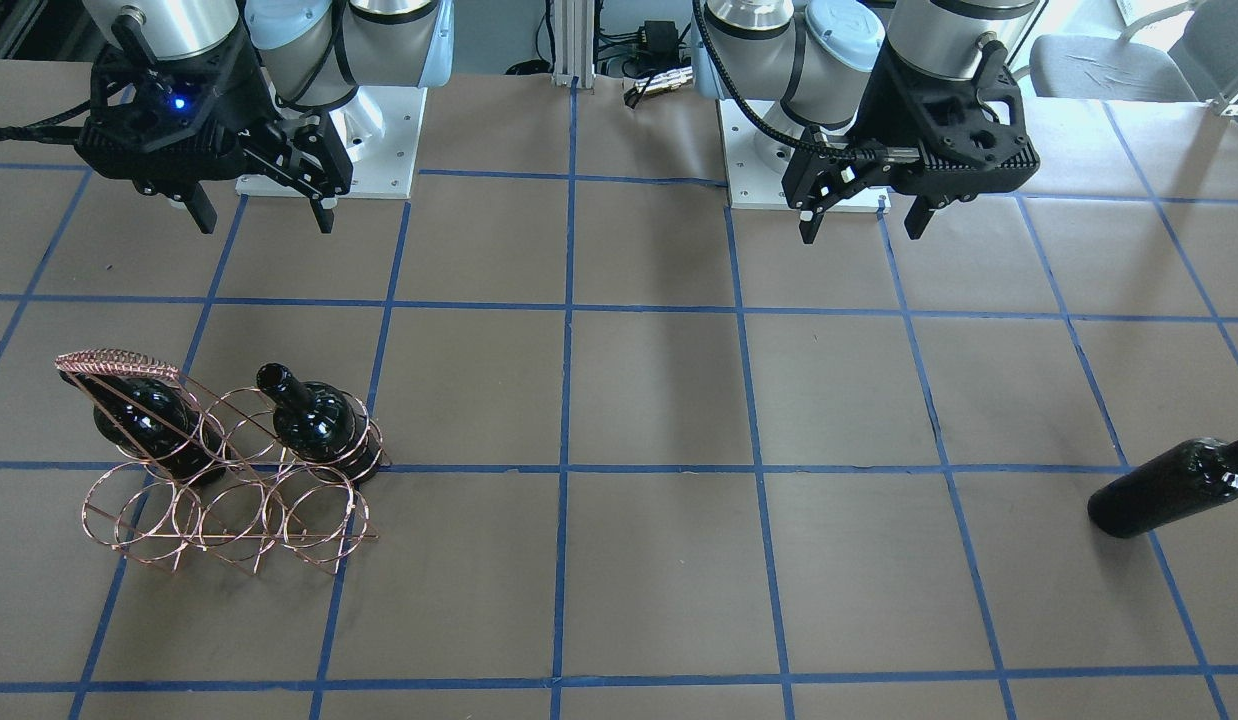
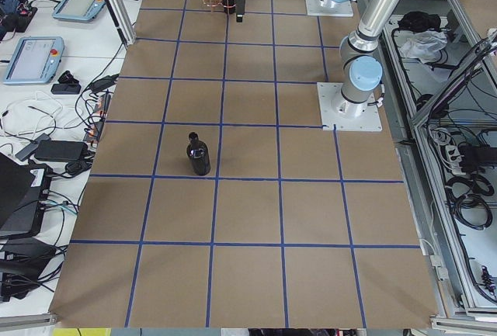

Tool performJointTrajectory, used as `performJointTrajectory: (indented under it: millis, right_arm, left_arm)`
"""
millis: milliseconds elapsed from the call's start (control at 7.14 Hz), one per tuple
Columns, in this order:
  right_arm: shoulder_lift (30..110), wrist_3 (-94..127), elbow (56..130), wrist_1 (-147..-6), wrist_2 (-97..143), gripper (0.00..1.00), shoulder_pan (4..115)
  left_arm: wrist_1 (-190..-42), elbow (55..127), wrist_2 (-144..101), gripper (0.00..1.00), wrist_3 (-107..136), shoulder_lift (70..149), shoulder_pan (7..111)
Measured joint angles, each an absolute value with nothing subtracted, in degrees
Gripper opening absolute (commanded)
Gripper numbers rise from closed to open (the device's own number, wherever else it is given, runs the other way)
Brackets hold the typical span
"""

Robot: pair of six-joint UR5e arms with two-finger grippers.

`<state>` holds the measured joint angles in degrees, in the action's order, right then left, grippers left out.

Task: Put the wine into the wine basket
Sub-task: 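Move the left gripper toward the dark bottle lying on the table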

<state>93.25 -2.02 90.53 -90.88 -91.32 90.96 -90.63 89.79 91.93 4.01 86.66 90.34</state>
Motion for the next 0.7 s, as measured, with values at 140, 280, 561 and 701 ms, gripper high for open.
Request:
performJointTrajectory:
  millis: [140, 280, 561, 701]
  right_arm:
    - [93.25, -2.02, 90.53, -90.88, -91.32, 1.00, 90.96]
    - [93.25, -2.02, 90.53, -90.88, -91.34, 1.00, 90.97]
    - [93.22, -2.04, 90.53, -90.86, -91.40, 1.00, 90.97]
    - [93.23, -2.08, 90.53, -90.82, -91.38, 1.00, 90.99]
  left_arm:
    - [-90.67, 89.81, 91.93, 1.00, 3.98, 86.69, 90.33]
    - [-90.71, 89.82, 91.93, 1.00, 3.96, 86.78, 90.30]
    - [-90.77, 89.81, 92.31, 1.00, 4.14, 86.87, 90.18]
    - [-90.80, 89.77, 92.63, 1.00, 4.14, 86.88, 89.94]
